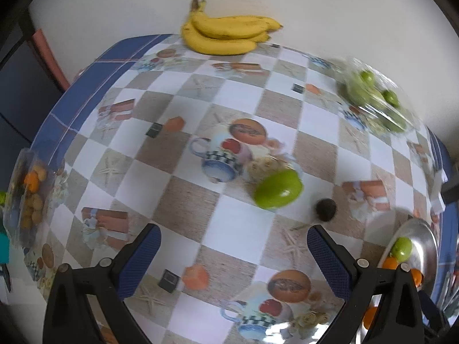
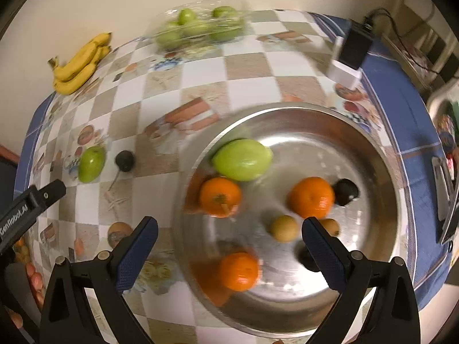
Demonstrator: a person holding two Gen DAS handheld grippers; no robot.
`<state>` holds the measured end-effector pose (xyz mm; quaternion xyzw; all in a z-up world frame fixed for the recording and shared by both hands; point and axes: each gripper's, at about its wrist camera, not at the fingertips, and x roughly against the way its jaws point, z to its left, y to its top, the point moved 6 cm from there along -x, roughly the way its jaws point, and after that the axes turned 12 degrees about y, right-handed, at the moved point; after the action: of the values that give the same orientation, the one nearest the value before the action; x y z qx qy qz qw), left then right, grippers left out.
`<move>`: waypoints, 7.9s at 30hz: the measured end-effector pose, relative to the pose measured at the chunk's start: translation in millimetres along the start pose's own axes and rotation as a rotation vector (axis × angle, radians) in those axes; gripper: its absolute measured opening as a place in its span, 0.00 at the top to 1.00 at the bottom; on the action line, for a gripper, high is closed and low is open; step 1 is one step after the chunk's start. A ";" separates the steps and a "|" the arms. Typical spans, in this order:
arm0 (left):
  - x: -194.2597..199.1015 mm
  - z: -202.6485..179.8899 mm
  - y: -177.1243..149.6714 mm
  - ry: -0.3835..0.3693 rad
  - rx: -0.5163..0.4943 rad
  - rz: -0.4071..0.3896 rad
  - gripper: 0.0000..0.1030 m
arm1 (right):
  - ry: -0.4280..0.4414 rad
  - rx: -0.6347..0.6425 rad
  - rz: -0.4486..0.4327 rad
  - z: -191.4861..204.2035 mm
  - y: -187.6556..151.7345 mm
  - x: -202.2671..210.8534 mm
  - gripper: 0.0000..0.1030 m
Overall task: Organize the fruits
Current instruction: 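Lower the left tool toward the green apple while the right tool approaches the dark plum, then close the left tool on the green apple while the right tool grasps the dark plum, then carry the held green apple and dark plum over the steel bowl, then open the left tool to release the green apple while the right tool releases the plum into the bowl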
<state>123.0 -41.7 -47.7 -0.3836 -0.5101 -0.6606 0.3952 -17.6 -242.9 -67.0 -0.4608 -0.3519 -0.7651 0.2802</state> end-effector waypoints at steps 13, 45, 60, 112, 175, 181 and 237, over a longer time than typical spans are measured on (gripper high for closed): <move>-21.2 45.6 10.0 -0.041 0.126 0.059 0.00 | 0.110 0.123 0.006 71.6 6.7 -16.5 0.03; -28.4 -3.5 52.9 -0.206 0.011 -0.061 0.00 | 0.096 0.183 -0.029 95.0 47.3 -56.8 0.03; -52.4 -41.0 45.6 -0.239 -0.087 0.002 0.11 | 0.135 0.192 -0.013 96.6 51.0 -86.0 0.11; -41.9 -46.9 41.8 -0.315 -0.069 0.060 0.50 | 0.184 0.201 -0.011 106.9 46.0 -73.3 0.73; 58.4 -96.0 -43.4 -0.300 -0.290 -0.052 0.60 | 0.042 -0.099 -0.136 -51.2 -0.1 45.8 0.73; 34.5 -87.3 -39.5 -0.303 -0.233 0.010 0.59 | 0.051 -0.110 -0.117 -50.0 -0.7 40.1 0.73; 38.6 -127.0 -34.5 -0.405 -0.320 -0.004 0.60 | 0.069 -0.122 -0.080 -53.0 -2.0 36.0 0.73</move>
<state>63.1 -165.0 -48.9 -0.5646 -0.4689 -0.6434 0.2178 -61.0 -287.7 -52.4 -0.4358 -0.3130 -0.8111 0.2327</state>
